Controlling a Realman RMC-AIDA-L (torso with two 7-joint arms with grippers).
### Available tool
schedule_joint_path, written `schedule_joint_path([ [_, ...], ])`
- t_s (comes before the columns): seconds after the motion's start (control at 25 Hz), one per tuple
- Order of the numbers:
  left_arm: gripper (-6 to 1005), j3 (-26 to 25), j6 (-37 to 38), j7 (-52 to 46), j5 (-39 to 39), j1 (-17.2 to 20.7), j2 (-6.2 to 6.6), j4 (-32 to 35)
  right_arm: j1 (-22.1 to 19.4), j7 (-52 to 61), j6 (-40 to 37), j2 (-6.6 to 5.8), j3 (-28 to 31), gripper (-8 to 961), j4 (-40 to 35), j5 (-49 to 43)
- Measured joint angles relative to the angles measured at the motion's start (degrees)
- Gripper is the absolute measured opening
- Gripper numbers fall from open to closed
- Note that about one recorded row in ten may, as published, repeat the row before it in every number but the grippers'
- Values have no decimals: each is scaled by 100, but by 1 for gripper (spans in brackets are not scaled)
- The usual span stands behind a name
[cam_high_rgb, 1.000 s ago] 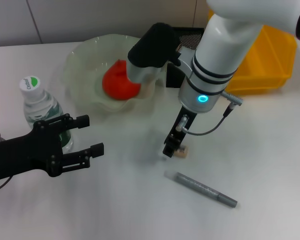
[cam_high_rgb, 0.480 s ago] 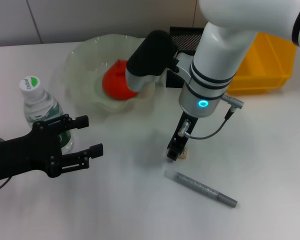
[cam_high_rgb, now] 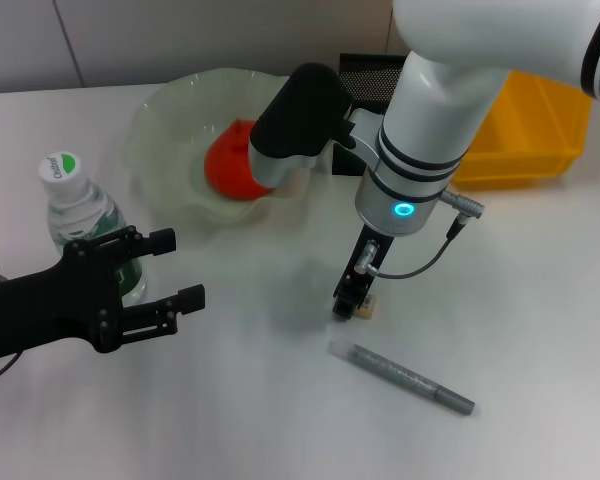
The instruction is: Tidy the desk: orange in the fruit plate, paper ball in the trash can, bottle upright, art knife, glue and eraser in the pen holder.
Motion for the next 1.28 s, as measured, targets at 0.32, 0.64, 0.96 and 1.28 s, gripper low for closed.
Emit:
schedule_joint_path([
  [0.32,799,-11,16,-1,-5,-10,8,2,-4,21,13,-1,-217,346,11,8],
  [0.64,799,-17,27,0,-10,9,15,0,-228,165,-493,-61,272,260,-764,-449],
  [0.96,799,-17,44,0,-10,50,18,0,-861,-86,-1295,-74,1676,274,-3022,-1706],
  [1.28,799,-1,38,0,-9,67,10,0,-1137,-1076,-1247,-154,2913,288,-4232,-1845],
])
